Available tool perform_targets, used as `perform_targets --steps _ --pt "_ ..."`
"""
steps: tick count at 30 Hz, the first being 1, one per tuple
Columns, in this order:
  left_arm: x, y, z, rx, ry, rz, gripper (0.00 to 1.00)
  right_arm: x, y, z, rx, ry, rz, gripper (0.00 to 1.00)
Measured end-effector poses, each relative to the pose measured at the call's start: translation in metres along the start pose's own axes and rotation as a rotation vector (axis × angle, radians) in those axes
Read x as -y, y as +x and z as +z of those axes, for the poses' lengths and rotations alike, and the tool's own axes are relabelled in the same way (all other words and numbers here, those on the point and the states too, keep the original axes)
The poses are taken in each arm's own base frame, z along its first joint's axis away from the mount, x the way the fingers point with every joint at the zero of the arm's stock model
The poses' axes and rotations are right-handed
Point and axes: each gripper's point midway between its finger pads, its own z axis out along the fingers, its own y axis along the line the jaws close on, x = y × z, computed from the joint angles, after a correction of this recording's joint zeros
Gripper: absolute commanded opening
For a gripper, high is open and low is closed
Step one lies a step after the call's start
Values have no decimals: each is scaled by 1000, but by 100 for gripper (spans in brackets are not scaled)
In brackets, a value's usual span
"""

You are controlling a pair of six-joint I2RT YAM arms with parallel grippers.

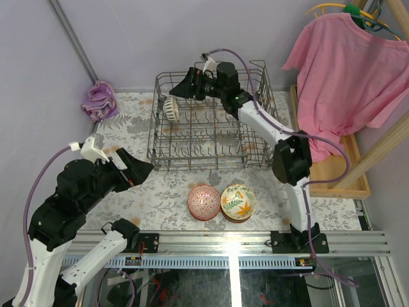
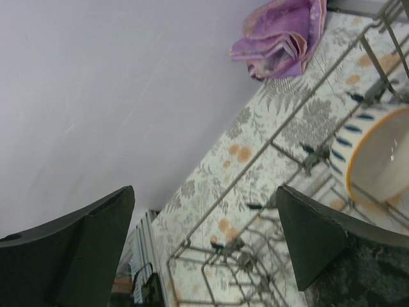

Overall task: Load the bowls into the dish rack
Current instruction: Place the bowl in the dish rack, then pick up the bowl from the center of the board.

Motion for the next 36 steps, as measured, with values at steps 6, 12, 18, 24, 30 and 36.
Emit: perform_targets --steps 6,12,18,24,30,36 --pt "2 -3 -5 3 1 10 100 -28 17 -51 -62 77 -9 99" --pt "3 -4 -3 -11 -8 10 100 -53 42 -115 -106 134 12 99" --pt "2 -2 4 -48 -40 11 100 -67 83 -184 -103 147 68 99" --pt "10 -10 6 -49 -42 0 100 -87 105 -230 -87 80 85 99" --pt "14 -9 9 -68 -37 -30 100 -94 126 -249 -144 69 97 99" --pt "17 -4 12 -96 -31 -57 100 -96 160 -276 -189 92 128 99"
